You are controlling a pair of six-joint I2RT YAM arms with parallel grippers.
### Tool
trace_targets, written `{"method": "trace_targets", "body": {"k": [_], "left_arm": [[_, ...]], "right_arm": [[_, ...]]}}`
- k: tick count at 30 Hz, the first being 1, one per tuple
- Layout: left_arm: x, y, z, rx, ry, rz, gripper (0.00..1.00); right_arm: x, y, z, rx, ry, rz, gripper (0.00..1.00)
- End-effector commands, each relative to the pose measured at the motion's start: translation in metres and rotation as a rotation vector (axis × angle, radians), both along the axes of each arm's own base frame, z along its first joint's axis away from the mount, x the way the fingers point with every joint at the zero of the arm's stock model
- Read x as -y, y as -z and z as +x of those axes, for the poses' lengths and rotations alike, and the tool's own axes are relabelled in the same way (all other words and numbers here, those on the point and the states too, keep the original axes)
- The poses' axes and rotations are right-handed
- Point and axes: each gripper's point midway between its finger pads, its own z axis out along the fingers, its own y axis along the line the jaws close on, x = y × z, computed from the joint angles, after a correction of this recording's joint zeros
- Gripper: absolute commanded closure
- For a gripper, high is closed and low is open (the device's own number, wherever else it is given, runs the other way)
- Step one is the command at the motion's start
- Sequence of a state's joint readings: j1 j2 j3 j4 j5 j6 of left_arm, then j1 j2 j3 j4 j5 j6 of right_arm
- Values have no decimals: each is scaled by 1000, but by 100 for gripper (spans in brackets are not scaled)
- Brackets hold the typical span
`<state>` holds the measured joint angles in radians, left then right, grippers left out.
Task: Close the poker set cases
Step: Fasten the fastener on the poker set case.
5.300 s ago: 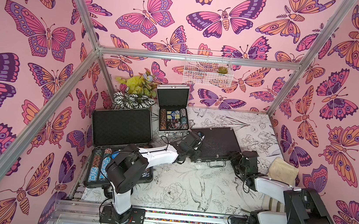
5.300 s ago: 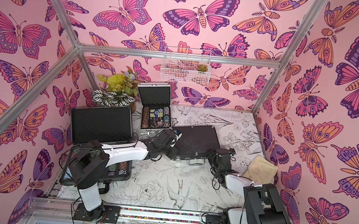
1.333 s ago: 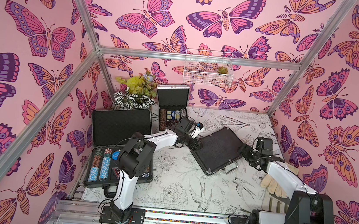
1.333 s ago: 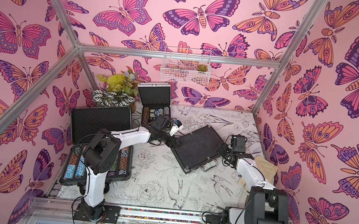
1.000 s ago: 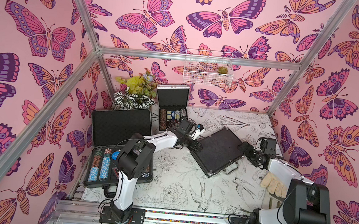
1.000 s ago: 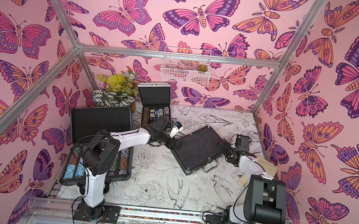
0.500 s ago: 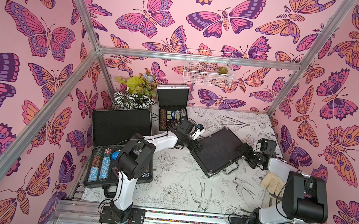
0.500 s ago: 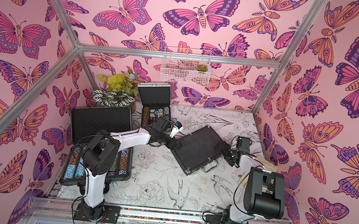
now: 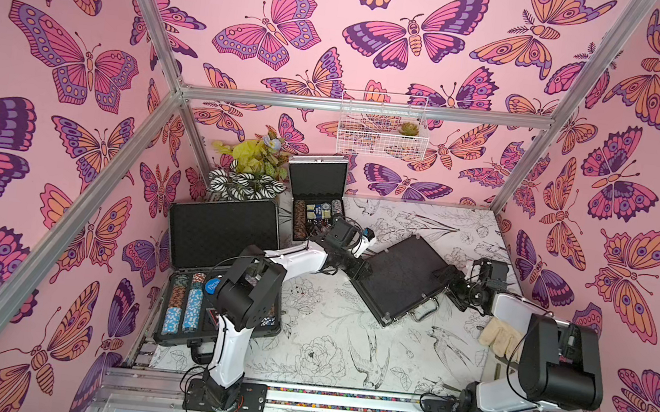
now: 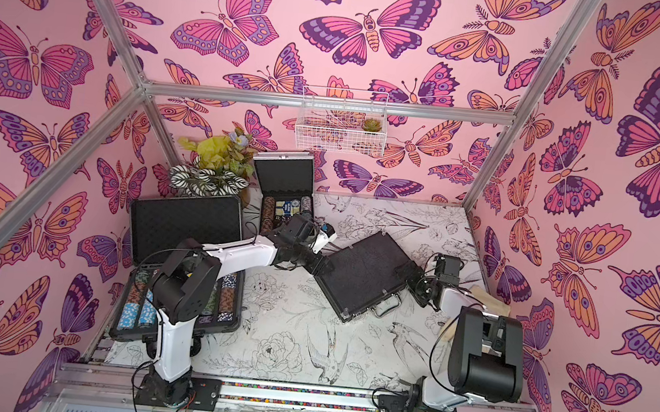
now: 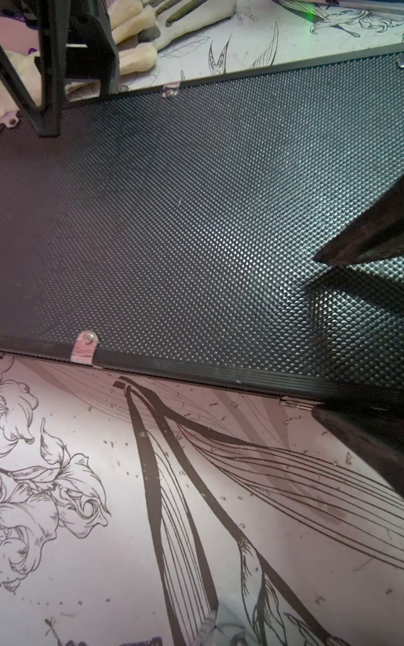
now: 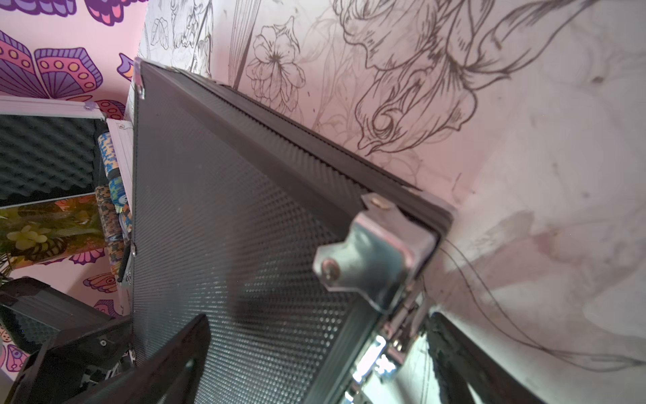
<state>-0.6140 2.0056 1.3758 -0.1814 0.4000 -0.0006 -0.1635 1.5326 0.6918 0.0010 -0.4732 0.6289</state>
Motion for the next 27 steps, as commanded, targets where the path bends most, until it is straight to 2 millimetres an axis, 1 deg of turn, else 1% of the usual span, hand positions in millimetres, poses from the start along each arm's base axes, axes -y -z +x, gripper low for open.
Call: {"method": "trace_targets", "body": {"k": [1, 5, 10, 14, 15, 21, 25, 27], "left_arm": [[-4, 17, -24, -95, 32, 41, 36], [-4, 16, -23, -94, 33, 44, 37], [0, 15, -25, -104, 58, 37, 38], [0, 17, -28, -112, 77, 40, 38], [0, 18, -28, -115, 77, 43, 38], [3, 22, -27, -128, 89, 41, 38], [4, 25, -27, -137, 91, 41, 39], [5, 24, -26, -136, 91, 41, 39]], "right_arm": [[0, 7, -1, -10, 1, 17, 4], [1, 11, -2, -23, 6, 17, 5], [2, 9, 0, -6, 6, 25, 7], [1, 5, 3, 15, 1, 34, 10], [-1, 14, 3, -4, 0, 49, 12], [-11, 22, 5, 6, -14, 128, 18], [-12, 19, 5, 15, -16, 133, 22], [-11, 16, 6, 21, -15, 131, 23]]}}
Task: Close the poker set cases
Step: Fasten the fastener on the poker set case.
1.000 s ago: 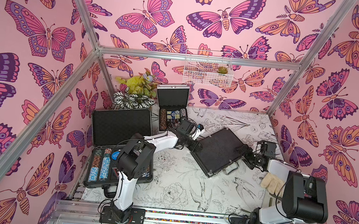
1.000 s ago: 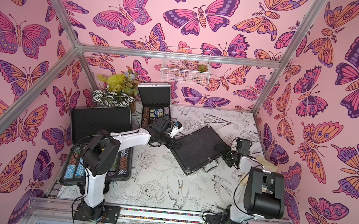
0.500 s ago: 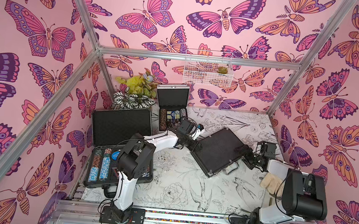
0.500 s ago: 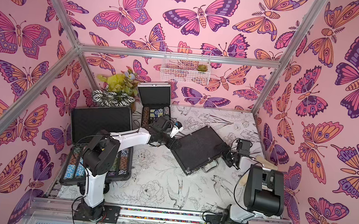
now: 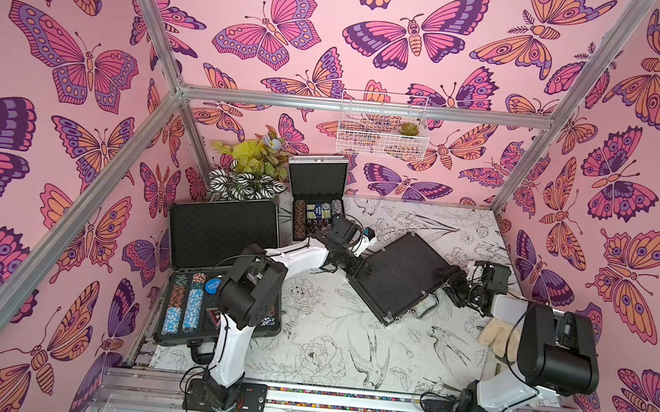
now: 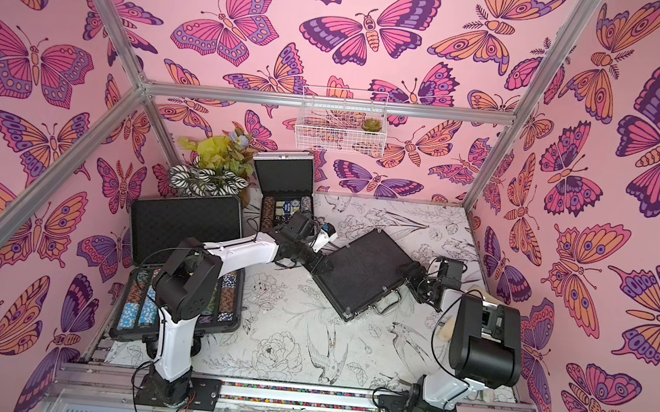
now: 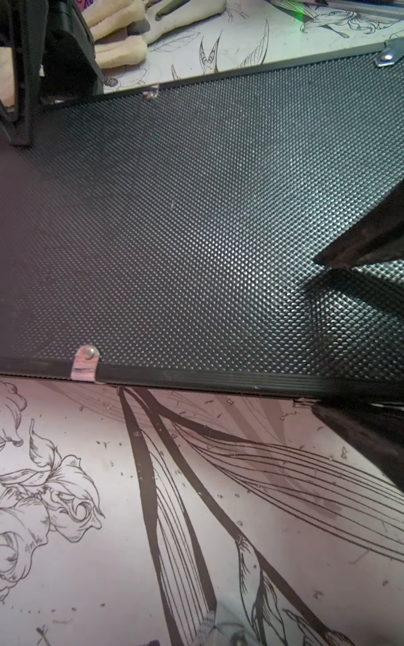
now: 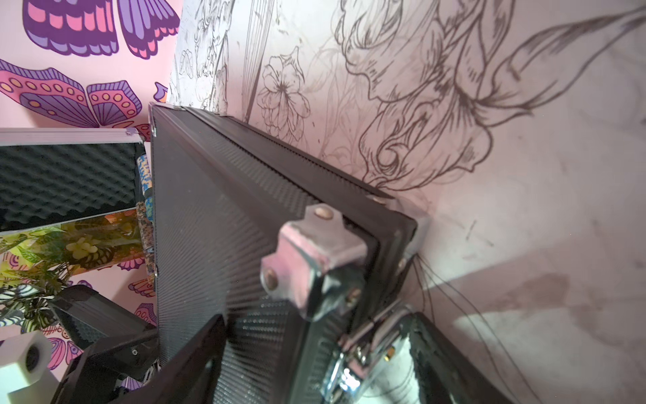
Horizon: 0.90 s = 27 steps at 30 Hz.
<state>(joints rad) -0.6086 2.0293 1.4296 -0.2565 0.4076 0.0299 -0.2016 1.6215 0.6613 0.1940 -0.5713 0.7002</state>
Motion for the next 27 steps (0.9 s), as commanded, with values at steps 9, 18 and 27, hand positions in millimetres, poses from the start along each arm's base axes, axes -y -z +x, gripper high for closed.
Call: {"method": "trace_targets", "body": {"k": [9, 18, 27], "left_arm": [[3, 13, -23, -91, 42, 19, 38], [8, -9, -15, -58, 17, -8, 37], [9, 4, -7, -62, 2, 15, 37]], "right_arm": [[4, -11, -16, -51, -6, -92, 16], [9, -27, -25, -50, -9, -152, 22], [0, -16, -12, -19, -9, -66, 19]]}}
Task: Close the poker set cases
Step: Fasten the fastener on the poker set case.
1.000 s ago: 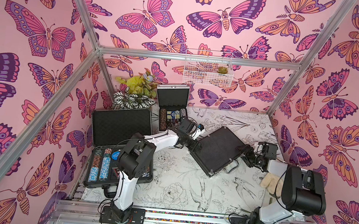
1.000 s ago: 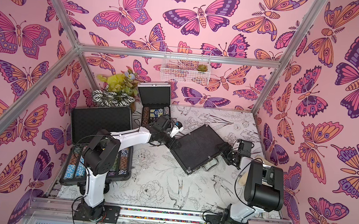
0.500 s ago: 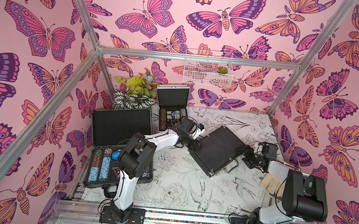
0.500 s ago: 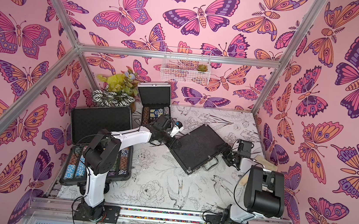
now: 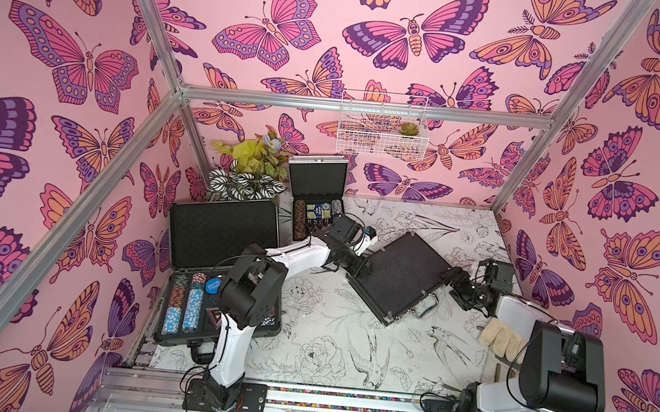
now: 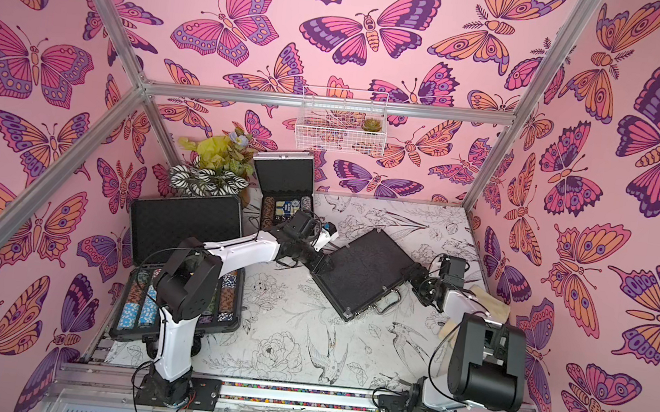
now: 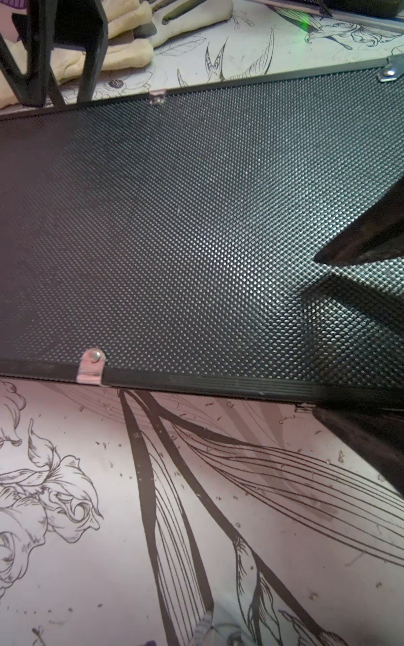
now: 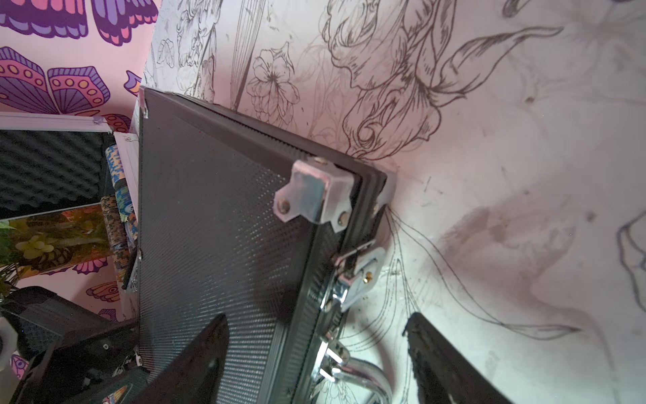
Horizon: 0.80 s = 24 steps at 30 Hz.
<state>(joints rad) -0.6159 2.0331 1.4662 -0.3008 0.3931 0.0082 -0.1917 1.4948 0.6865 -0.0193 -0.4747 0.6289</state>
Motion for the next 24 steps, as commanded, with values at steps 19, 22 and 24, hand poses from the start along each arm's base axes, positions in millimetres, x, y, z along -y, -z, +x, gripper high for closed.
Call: {"method": "trace_targets", "body": {"k": [19, 22, 24], "left_arm": [[6, 16, -8, -52, 28, 19, 39], [7, 16, -9, -57, 34, 14, 39], [8, 17, -10, -64, 39, 11, 40]], "right_arm": [[-15, 14, 14, 34, 10, 119, 21], [-17, 17, 17, 41, 34, 155, 22], [-23, 19, 21, 58, 43, 205, 23]]}}
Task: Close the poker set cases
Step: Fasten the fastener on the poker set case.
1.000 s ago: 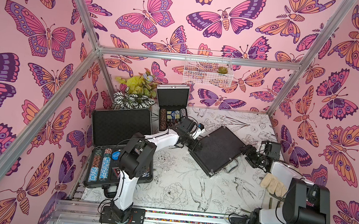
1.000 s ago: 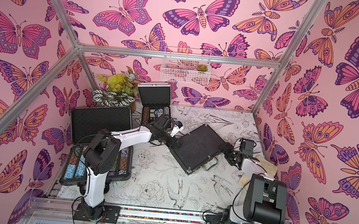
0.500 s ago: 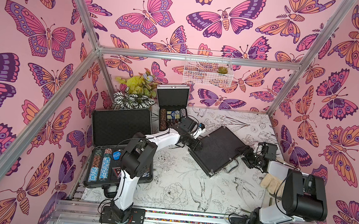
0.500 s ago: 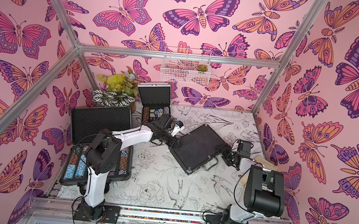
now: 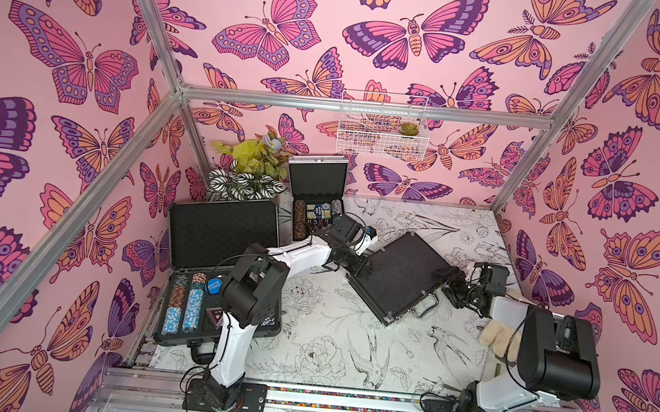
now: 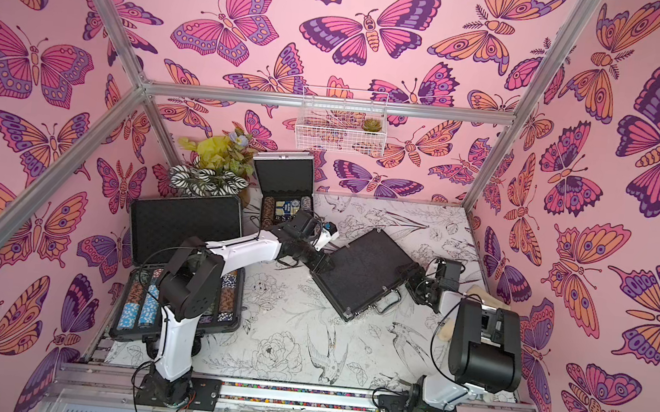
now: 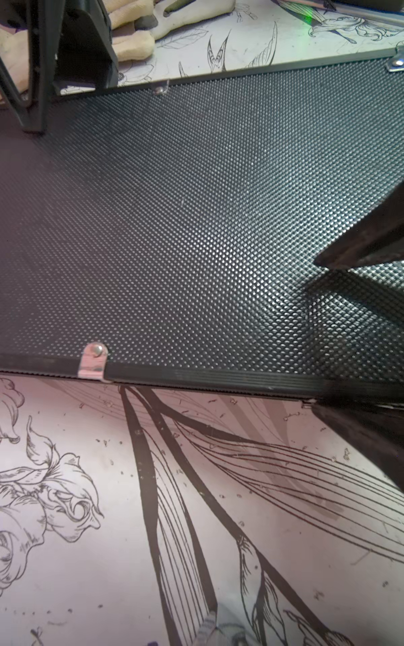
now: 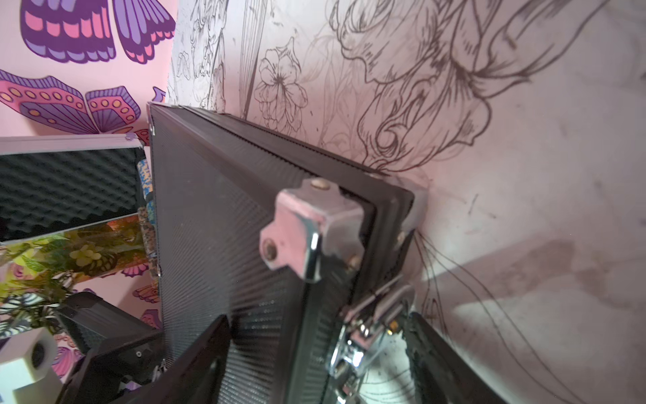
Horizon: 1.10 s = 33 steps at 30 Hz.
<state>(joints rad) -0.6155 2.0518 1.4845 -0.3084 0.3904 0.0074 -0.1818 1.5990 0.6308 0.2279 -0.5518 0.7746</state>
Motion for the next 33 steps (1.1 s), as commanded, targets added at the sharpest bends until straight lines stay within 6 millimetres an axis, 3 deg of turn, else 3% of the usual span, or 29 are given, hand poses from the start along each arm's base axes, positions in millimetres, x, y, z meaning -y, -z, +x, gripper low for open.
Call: {"method": "trace_targets", "body": {"k": [1, 8, 18, 28, 33], "left_arm": [[7, 14, -14, -61, 45, 2, 40], [5, 16, -14, -59, 40, 10, 40], [4, 10, -12, -50, 35, 6, 40], [4, 9, -13, -57, 31, 2, 41], [6, 6, -11, -55, 28, -6, 41]], "right_arm": [[-12, 5, 8, 28, 11, 88, 24], [-12, 2, 6, 32, 13, 79, 23], [12, -11, -11, -41, 33, -95, 22], [13, -12, -1, -36, 22, -111, 28], [9, -18, -20, -73, -5, -214, 34]]}}
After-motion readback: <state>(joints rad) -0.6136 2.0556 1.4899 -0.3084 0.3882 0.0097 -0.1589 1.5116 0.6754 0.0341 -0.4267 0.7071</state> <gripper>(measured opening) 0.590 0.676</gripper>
